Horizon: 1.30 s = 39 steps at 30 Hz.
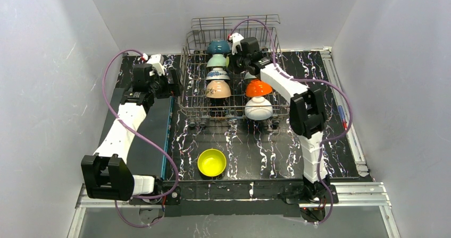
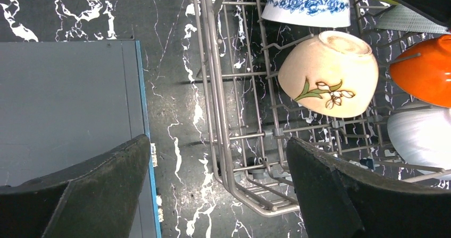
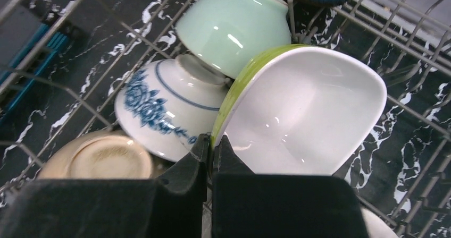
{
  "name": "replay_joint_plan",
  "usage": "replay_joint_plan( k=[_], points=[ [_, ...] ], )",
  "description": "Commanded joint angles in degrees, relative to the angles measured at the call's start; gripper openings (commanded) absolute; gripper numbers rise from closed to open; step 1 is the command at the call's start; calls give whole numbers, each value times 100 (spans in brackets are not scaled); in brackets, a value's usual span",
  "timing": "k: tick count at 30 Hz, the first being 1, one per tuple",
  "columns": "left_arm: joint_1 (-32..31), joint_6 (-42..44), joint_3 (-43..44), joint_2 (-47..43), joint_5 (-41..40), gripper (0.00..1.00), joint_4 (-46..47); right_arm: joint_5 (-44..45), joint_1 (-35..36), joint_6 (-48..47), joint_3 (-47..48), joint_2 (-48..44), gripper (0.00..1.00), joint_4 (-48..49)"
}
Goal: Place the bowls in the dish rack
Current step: Pick up the bowl from the dish rack, then turn the bowl upside down on the dish rack.
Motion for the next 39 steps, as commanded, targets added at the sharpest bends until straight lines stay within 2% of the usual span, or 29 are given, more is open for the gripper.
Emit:
replay_joint_plan(
  k=[1, 6, 10, 16, 19, 26, 34, 39],
  points=[
    [12, -41, 615, -346, -1, 98, -248, -303, -70, -371, -469, -1040, 1, 971],
    [3, -721, 908, -636, 631, 98, -207, -796, -78, -392, -1315, -1845, 1, 1386],
    [-87, -1541, 1121, -525, 1315, 98, -148, -1139, -77, -201, -2274, -2626, 1, 2046],
    [-737, -2430, 1445, 35, 2078, 98, -9, -1800, -78, -146, -3644, -3683, 1, 2662],
    [-1062, -2739, 1678, 410, 2266, 98, 19, -2402, -81, -288, -3985, -3999, 1, 2663],
    [-1647, -3089, 1919, 1012, 2216, 98, 222, -3622, -73, -762, -3517, -3755, 1, 1597],
    [-1888, -3577, 1583, 1141, 1706, 98, 740, -4259, -74, -318, -3376, -3545, 1, 1843],
    [-1915, -3756, 1649, 1265, 1460, 92, 880, -4322, -66, -146, -3435, -3563, 1, 2082]
  ],
)
